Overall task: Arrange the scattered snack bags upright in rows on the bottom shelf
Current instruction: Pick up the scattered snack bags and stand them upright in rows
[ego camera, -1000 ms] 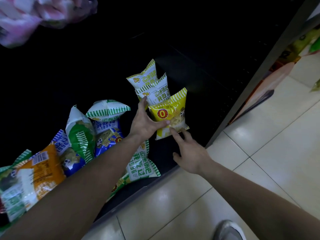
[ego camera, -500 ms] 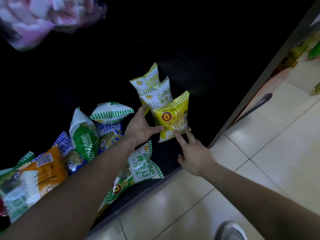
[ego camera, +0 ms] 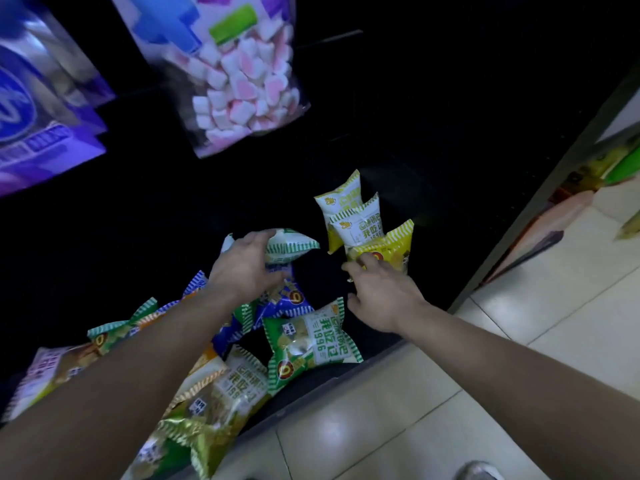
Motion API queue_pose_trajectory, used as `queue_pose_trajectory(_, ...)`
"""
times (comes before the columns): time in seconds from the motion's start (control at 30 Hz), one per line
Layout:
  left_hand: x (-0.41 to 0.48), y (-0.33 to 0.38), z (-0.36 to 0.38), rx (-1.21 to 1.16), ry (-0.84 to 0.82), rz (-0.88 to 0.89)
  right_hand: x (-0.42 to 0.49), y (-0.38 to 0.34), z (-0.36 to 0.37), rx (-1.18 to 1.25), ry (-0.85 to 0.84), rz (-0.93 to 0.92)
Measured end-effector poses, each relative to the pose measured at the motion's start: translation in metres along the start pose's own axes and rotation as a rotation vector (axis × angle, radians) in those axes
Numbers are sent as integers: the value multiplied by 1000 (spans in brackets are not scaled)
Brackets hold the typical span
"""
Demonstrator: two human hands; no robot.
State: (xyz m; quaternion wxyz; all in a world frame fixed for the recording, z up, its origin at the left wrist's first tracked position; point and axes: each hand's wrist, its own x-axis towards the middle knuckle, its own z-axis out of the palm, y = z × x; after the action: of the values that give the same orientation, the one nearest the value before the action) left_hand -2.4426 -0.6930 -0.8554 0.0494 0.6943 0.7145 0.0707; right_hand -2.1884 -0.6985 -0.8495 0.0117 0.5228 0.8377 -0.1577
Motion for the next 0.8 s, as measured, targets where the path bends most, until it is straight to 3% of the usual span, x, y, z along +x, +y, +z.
queue_pose_trajectory(0.4, 71, -26, 43, 188, -141, 73, 42, -6, 58, 105, -20, 20)
queue_pose_trajectory(0.5, 78, -18, 44, 161, -103, 90, 42, -3, 65, 140, -25, 29)
queue_pose_trajectory(0.8, 73, -30, -13, -370, 42, -108, 35, -2, 50, 264, 50, 47)
